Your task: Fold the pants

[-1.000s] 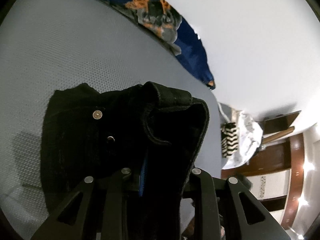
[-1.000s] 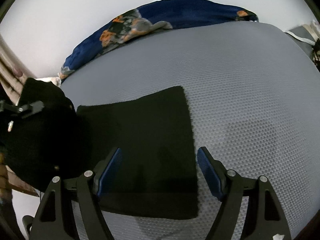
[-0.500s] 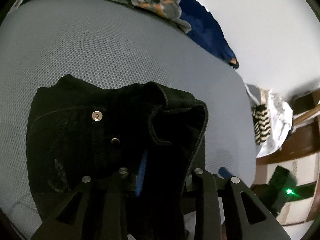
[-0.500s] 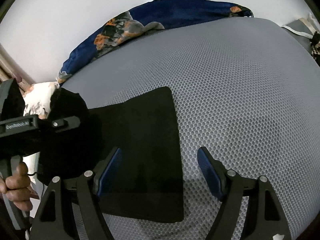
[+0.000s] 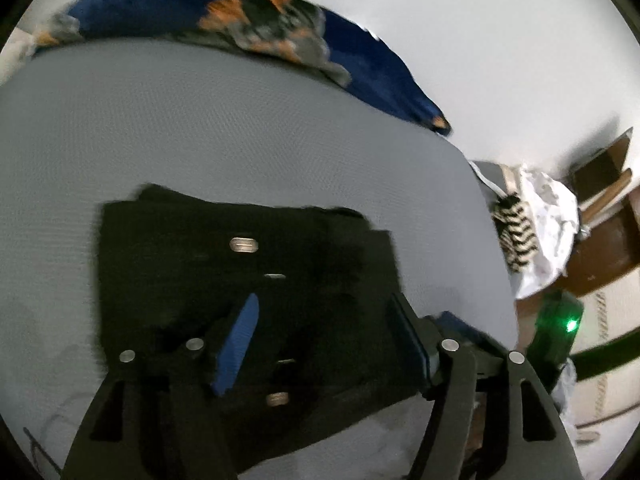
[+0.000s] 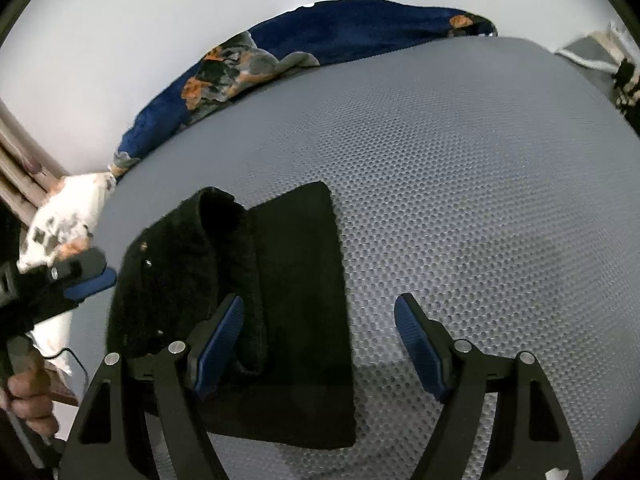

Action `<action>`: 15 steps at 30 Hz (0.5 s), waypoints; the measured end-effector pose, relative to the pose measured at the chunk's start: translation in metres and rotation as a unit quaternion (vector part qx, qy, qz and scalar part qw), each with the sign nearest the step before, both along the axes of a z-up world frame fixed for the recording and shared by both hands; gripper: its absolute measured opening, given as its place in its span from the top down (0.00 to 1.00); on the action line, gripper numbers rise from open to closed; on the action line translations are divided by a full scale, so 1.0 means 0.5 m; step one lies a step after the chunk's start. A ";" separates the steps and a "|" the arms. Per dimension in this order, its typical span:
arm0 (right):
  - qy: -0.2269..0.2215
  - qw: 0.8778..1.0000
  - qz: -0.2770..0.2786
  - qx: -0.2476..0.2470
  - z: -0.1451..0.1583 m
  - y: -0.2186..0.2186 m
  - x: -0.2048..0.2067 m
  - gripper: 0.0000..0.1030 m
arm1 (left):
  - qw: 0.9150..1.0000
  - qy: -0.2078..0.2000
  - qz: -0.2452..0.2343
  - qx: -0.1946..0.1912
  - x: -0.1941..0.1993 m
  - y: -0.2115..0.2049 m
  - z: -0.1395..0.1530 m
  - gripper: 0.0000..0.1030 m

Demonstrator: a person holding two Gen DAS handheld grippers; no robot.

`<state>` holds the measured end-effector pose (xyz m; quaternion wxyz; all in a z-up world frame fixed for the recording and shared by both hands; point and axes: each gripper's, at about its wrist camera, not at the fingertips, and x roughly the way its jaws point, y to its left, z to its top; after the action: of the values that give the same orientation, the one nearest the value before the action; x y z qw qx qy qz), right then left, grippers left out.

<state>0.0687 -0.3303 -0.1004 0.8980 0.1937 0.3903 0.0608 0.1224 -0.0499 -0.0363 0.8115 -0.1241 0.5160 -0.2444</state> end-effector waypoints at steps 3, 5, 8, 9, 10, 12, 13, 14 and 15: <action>-0.005 0.998 0.030 0.049 0.001 -0.001 0.003 0.27 | 0.999 -0.011 0.036 0.018 -0.014 0.070 0.000 0.34; -0.008 0.994 0.071 0.079 0.003 0.011 0.010 0.26 | 0.998 -0.012 0.061 0.025 -0.018 0.109 -0.004 0.34; 0.006 0.984 0.136 0.112 -0.005 0.034 0.038 0.26 | 0.994 -0.012 0.096 0.041 -0.022 0.162 -0.020 0.34; 0.010 0.984 0.145 0.108 -0.010 0.043 0.047 0.26 | 0.993 -0.008 0.106 0.048 -0.023 0.176 -0.027 0.34; 0.018 0.982 0.157 0.101 -0.017 0.052 0.063 0.26 | 0.992 -0.004 0.112 0.050 -0.026 0.181 -0.036 0.34; 0.035 0.981 0.167 0.096 -0.030 0.060 0.088 0.27 | 0.991 0.005 0.120 0.054 -0.029 0.198 -0.050 0.34; 0.040 0.980 0.170 0.098 -0.035 0.062 0.100 0.27 | 0.990 0.008 0.125 0.058 -0.031 0.207 -0.057 0.34; 0.045 0.978 0.175 0.107 -0.042 0.062 0.113 0.30 | 0.990 0.010 0.128 0.060 -0.035 0.213 -0.061 0.34; 0.048 0.976 0.179 0.115 -0.046 0.061 0.123 0.32 | 0.989 0.012 0.131 0.064 -0.037 0.220 -0.067 0.34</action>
<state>0.1302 -0.3001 -0.1235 0.8247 0.2248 0.4515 0.2558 0.1041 0.0601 -0.0697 0.8364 -0.1420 0.5197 -0.1009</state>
